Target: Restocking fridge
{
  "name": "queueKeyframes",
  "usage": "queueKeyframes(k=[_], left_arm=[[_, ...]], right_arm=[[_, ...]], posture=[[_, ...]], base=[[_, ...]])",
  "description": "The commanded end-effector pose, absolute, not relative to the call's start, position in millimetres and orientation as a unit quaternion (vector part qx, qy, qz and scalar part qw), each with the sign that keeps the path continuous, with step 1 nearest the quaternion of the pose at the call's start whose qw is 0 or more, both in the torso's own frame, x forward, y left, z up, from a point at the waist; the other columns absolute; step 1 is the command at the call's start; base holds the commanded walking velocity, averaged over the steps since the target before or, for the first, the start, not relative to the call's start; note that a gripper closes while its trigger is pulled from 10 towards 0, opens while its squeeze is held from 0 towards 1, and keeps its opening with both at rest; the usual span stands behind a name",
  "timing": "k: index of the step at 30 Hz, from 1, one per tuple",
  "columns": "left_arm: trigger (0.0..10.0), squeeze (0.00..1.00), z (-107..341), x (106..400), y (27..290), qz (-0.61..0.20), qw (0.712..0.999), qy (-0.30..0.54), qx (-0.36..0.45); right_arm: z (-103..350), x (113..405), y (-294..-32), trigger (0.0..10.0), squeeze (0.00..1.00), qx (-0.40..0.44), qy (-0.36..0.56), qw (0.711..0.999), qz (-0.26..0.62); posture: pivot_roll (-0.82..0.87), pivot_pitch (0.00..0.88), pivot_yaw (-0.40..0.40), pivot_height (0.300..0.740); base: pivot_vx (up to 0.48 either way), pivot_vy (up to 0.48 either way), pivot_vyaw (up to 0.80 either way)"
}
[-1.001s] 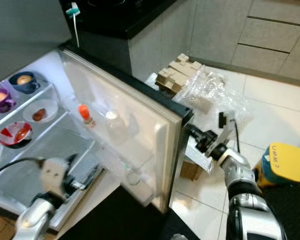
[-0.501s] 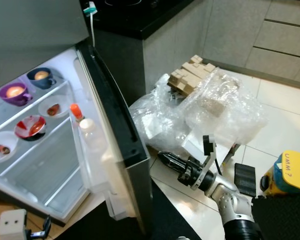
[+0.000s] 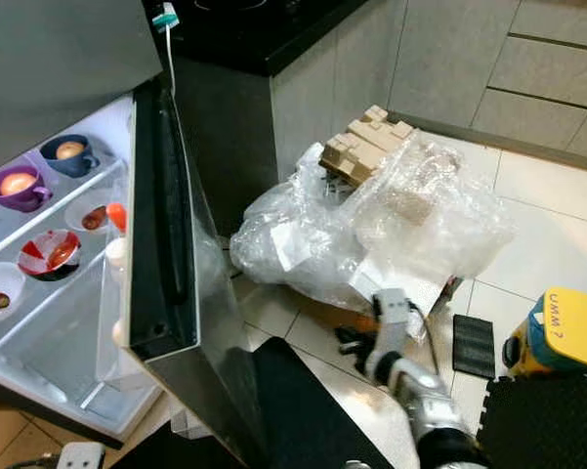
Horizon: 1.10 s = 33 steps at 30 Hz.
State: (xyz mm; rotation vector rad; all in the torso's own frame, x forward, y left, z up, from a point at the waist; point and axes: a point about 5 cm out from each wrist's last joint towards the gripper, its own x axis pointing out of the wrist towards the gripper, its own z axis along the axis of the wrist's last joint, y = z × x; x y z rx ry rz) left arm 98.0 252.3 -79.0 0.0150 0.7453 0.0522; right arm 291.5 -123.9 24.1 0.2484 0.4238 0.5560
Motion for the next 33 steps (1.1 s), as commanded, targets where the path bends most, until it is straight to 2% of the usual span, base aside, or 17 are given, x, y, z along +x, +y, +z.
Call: queueKeyframes(k=[1, 4, 8, 9, 10, 13, 16, 23, 30, 33], left_arm=[[10.0, 0.0, -87, 84, 242, 0.018, 0.919, 0.393, 0.005], [10.0, 0.0, -88, 84, 239, 0.009, 0.92, 0.391, 0.009], [10.0, 0.0, -88, 87, 235, -0.001, 0.922, 0.386, 0.002], [10.0, 0.0, -88, 87, 234, 0.0, 0.923, 0.385, -0.003], [10.0, 0.0, -89, 88, 235, 0.019, 0.922, 0.387, -0.016], [10.0, 0.0, -91, 87, 238, 0.046, 0.917, 0.394, -0.029], [10.0, 0.0, -94, 87, 236, 0.042, 0.911, 0.411, -0.021], [10.0, 0.0, -97, 92, 232, 0.035, 0.9, 0.435, -0.004], [10.0, 0.0, -97, 101, 225, 0.027, 0.903, 0.43, -0.014], [10.0, 0.0, -94, 101, 232, 0.024, 0.906, 0.422, -0.013]], right_arm=[[22, 291, -108, 10.0, 0.0, 0.103, 0.211, 0.928, 0.29], [18, 293, -101, 10.0, 0.0, 0.093, 0.218, 0.93, 0.281], [7, 289, -106, 10.0, 0.0, 0.066, 0.241, 0.936, 0.247], [0, 284, -113, 10.0, 0.0, 0.05, 0.253, 0.939, 0.228], [-17, 272, -132, 10.0, 0.0, 0.037, 0.282, 0.943, 0.17], [-44, 243, -170, 10.0, 0.0, 0.022, 0.334, 0.941, 0.057], [-59, 220, -184, 10.0, 0.0, 0.013, 0.37, 0.929, 0.02], [-83, 178, -190, 10.0, 0.0, -0.01, 0.443, 0.897, 0.012], [-92, 160, -190, 10.0, 0.0, -0.011, 0.462, 0.887, -0.009], [-92, 159, -191, 10.0, 0.0, -0.011, 0.461, 0.887, -0.011]], posture=[[-0.13, 0.119, 0.03, 0.701], [-0.13, 0.118, 0.026, 0.701], [-0.12, 0.117, 0.022, 0.701], [-0.12, 0.116, 0.022, 0.701], [-0.12, 0.115, 0.019, 0.701], [-0.12, 0.115, 0.019, 0.701], [-0.13, 0.116, 0.02, 0.701], [-0.13, 0.115, 0.028, 0.701], [-0.13, 0.108, 0.032, 0.701], [-0.13, 0.105, 0.034, 0.701]], base=[[0.0, 0.0, 0.0], [0.0, 0.0, 0.0], [0.0, 0.0, 0.0], [0.0, 0.0, 0.0], [0.0, 0.0, 0.0], [0.0, 0.0, 0.0], [0.0, 0.0, 0.0], [0.0, 0.0, 0.0], [0.0, 0.0, 0.0], [0.0, 0.0, 0.0]])
